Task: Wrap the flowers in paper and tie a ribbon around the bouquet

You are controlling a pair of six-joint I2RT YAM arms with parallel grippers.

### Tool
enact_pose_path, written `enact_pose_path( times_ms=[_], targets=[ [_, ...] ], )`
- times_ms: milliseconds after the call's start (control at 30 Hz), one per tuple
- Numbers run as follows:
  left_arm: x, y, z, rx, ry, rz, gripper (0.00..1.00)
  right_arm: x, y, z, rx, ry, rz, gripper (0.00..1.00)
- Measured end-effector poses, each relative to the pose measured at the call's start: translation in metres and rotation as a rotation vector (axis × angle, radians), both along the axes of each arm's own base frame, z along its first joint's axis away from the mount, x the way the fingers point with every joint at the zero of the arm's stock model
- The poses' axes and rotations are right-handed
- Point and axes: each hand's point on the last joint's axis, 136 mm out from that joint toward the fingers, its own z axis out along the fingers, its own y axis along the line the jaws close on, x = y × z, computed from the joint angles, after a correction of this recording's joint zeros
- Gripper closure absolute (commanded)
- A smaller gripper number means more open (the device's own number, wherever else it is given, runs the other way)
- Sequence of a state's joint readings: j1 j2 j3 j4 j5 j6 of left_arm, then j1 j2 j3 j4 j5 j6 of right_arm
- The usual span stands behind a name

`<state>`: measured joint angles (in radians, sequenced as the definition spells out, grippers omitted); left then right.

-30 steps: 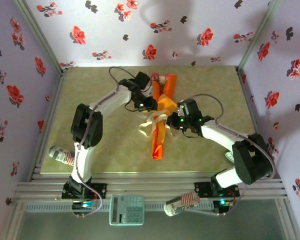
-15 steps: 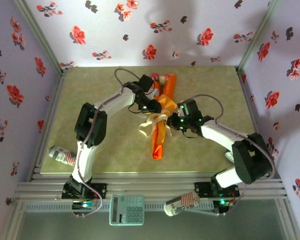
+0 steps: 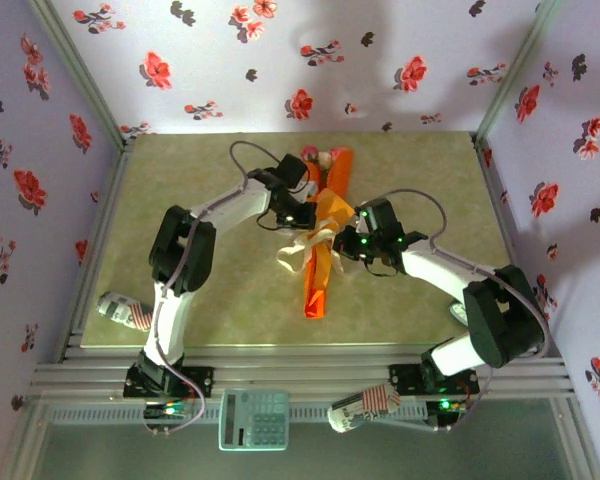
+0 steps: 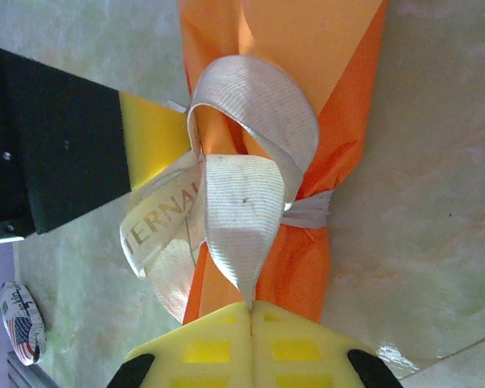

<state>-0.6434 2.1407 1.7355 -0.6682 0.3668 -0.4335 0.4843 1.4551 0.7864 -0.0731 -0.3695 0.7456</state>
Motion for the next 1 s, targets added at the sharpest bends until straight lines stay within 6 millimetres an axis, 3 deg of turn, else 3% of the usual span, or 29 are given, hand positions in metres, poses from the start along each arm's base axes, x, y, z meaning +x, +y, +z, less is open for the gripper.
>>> enact_pose_path(
  times_ms=[133, 400, 700, 867, 1000],
  targets=[
    [-0.007, 0.001, 0.009, -0.037, -0.004, 0.014, 1.00, 0.000, 0.000, -0.001, -0.001, 0.003, 0.000, 1.00],
    [-0.020, -0.003, 0.049, -0.153, -0.052, 0.024, 1.00, 0.002, 0.001, -0.005, -0.005, 0.015, -0.003, 1.00],
    [-0.046, -0.016, 0.039, -0.161, -0.006, -0.030, 1.00, 0.002, 0.001, -0.005, 0.001, 0.024, -0.013, 0.99],
    [-0.057, -0.013, 0.030, -0.147, 0.022, -0.039, 1.00, 0.003, 0.000, -0.005, -0.002, 0.026, -0.022, 0.75],
    [-0.060, -0.013, 0.027, -0.143, 0.028, -0.042, 1.00, -0.002, -0.007, 0.009, -0.008, 0.012, -0.045, 0.68]
  ],
)
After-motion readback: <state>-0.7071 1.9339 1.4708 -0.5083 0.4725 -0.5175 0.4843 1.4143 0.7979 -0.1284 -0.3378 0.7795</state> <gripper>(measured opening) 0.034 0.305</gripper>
